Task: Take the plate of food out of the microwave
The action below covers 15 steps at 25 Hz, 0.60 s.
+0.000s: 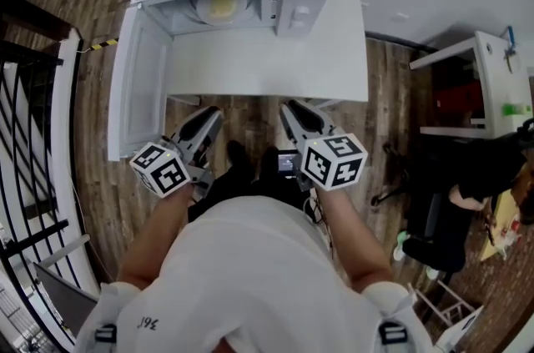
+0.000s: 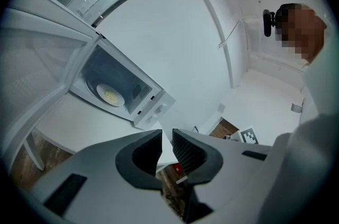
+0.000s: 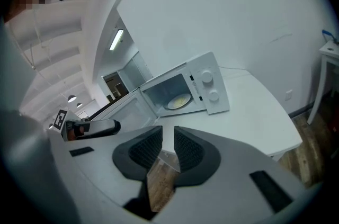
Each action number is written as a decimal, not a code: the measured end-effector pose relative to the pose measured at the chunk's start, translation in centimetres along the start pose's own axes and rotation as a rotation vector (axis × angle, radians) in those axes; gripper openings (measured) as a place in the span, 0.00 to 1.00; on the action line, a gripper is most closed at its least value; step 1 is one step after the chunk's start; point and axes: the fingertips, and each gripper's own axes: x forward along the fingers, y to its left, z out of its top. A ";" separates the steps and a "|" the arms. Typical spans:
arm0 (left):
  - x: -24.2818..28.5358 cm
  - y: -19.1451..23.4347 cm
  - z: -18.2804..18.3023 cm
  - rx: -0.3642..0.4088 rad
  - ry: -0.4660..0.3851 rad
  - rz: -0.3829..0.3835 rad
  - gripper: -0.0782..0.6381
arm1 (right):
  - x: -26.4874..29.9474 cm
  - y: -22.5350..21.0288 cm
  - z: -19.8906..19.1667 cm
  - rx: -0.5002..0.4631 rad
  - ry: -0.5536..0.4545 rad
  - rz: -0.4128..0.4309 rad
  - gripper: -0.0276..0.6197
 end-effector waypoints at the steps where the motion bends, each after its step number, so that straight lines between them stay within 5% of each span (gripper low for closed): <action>1: 0.0 0.4 0.4 0.000 0.000 -0.005 0.17 | 0.5 0.2 0.2 0.003 -0.002 -0.007 0.15; 15: 1.3 4.7 2.0 -0.027 0.017 -0.009 0.24 | 4.9 0.2 1.8 -0.008 -0.004 -0.066 0.15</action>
